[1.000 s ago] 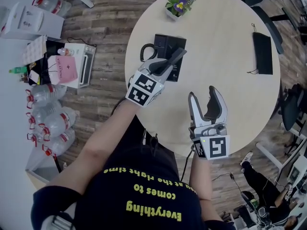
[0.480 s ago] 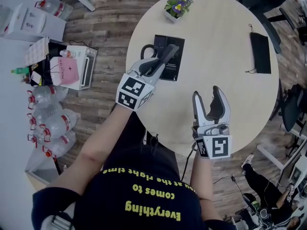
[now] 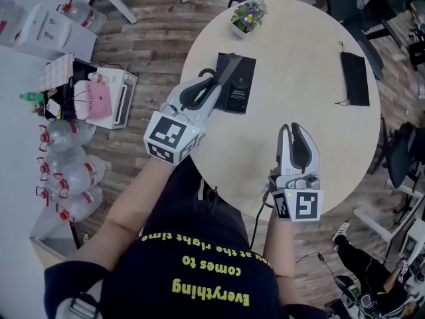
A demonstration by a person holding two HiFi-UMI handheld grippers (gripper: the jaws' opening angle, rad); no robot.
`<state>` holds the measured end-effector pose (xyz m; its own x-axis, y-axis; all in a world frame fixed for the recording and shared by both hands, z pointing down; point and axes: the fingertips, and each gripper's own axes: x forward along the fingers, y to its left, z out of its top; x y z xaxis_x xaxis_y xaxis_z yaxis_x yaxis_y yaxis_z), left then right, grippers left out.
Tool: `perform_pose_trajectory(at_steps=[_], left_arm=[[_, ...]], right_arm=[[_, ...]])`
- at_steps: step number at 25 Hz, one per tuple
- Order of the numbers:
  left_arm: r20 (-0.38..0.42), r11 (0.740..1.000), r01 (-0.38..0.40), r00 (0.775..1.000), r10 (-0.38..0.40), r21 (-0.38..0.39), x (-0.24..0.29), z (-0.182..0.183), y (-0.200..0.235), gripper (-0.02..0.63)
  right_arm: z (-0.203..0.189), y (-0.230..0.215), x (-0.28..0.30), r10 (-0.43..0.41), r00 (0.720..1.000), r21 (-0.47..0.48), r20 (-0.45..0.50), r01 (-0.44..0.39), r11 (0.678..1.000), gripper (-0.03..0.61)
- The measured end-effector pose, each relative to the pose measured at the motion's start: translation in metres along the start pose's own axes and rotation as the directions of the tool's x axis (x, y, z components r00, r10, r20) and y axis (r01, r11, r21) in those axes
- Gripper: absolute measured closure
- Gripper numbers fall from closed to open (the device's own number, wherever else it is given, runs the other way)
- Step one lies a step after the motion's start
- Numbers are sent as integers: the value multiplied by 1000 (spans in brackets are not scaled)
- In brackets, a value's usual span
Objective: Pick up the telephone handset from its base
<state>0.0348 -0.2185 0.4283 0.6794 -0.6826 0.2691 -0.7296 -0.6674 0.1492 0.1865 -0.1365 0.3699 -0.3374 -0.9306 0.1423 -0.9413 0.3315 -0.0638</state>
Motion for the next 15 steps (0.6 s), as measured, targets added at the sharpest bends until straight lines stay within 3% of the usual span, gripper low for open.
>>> perform_pose_trajectory(at_steps=[6,15], left_arm=[[83,999,-19,996,17,30,-29,33,-5,541],[201,997,-51,979,39,59,-75,79,-10,541]], right_arm=[[30,6,-14,-5,998,-41,67,8,999,562],[76,23,-32,-5,988,-74,155,17,997,568]])
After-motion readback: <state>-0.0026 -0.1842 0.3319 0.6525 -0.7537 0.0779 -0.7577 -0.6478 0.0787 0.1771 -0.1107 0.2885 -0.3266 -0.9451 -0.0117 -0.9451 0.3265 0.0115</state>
